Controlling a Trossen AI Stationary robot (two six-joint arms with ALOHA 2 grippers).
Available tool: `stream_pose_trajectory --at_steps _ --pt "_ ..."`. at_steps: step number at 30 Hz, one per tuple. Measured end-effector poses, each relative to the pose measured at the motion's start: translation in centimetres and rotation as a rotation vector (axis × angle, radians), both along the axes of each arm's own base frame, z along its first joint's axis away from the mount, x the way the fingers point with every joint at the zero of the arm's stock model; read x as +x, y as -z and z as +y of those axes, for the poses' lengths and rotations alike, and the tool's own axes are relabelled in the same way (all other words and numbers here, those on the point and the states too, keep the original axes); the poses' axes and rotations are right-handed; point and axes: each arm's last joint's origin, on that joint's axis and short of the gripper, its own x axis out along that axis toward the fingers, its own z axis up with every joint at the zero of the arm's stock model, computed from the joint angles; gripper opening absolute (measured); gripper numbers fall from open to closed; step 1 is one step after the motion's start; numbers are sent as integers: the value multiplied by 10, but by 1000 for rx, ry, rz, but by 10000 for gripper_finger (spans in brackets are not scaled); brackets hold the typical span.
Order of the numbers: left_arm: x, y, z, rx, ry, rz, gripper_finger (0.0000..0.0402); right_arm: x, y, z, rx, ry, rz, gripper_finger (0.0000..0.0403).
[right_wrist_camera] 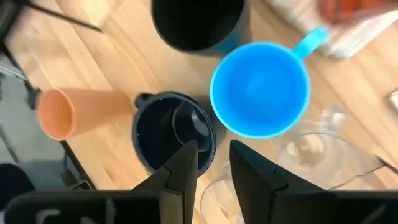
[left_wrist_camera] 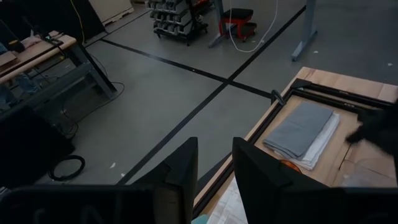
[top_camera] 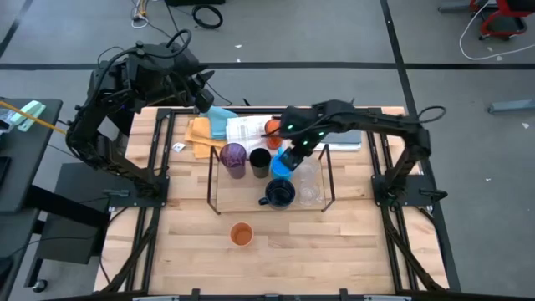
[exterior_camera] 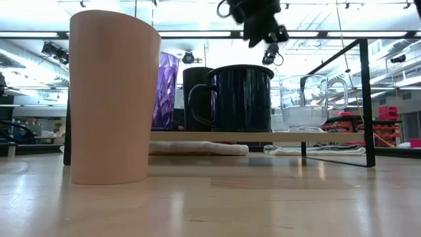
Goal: Stack small to large cups/mugs on shelf
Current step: Put the orange glass on the shelf
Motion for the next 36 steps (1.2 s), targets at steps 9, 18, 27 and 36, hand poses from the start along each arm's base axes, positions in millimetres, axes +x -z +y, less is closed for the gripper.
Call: stream_pose_trajectory --at_steps 9,18,27,36 --pt "0 0 0 -20 -7 -18 107 -49 -51 7 -70 -59 -178 101" --pt "17 9 5 -52 -5 4 107 -65 -64 12 -177 -100 -222 101" --pt "54 25 27 -35 -21 68 107 -67 -64 12 -206 -141 -214 101" --pt "99 60 89 -174 45 35 107 -75 -68 21 -211 -184 -220 101"
